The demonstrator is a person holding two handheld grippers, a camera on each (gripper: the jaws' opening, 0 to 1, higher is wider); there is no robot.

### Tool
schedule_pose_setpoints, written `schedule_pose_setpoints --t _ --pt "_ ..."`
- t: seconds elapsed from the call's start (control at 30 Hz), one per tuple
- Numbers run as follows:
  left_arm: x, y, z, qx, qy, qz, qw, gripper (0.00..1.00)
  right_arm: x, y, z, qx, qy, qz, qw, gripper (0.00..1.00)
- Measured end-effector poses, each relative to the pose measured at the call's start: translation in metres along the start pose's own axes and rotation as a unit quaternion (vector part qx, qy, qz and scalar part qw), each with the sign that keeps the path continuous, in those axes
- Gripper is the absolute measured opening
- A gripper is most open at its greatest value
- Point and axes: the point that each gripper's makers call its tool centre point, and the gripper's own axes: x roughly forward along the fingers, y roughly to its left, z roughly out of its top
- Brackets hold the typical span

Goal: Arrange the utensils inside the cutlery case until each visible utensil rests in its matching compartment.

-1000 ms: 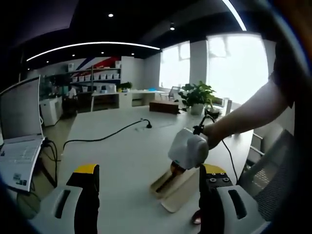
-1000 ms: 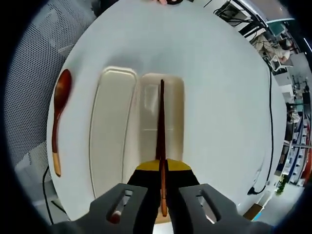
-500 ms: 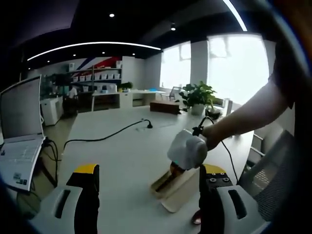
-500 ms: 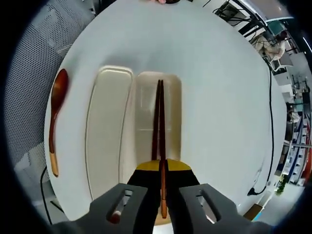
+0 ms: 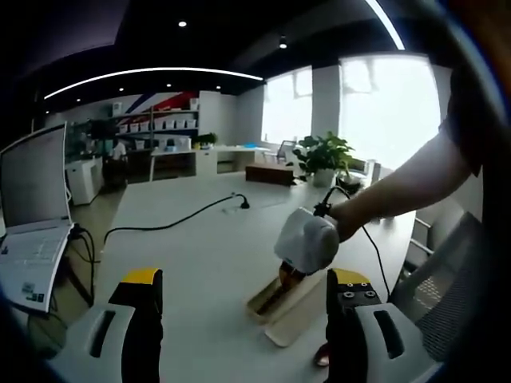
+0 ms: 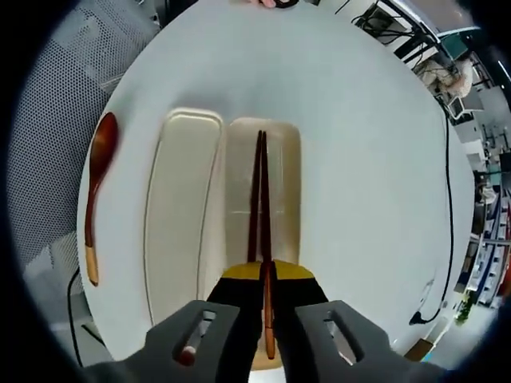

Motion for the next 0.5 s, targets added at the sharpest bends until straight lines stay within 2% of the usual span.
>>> schedule_pose_setpoints --t 0.1,0.17,0.3,0.37,0.5 --pt "0.0 0.0 0.0 0.002 0.0 0.0 1.0 0.87 -0.007 -0.005 0.002 0.031 -0.024 -0.018 0.9991 0.11" --pt "0.001 -0.003 -0.001 0.004 0.003 -0.004 1.0 0.87 -0.011 -0.004 -0.001 0.027 -0.024 -0.016 0.9992 0.11" --pt "0.001 -0.002 0.0 0.002 0.001 -0.003 1.0 0.87 -0.023 -0.009 -0.002 0.044 -0.045 -0.044 0.9971 0.11" --pt "0.0 -0.001 0.0 0.002 0.001 -0.002 1.0 0.87 -0.034 -0.014 -0.002 0.069 -0.065 -0.064 0.9934 0.12" --pt "0.001 -0.001 0.001 0.002 0.0 -0.001 1.0 0.87 -0.058 -0.028 -0.007 0.115 -0.108 -0.125 0.9797 0.16"
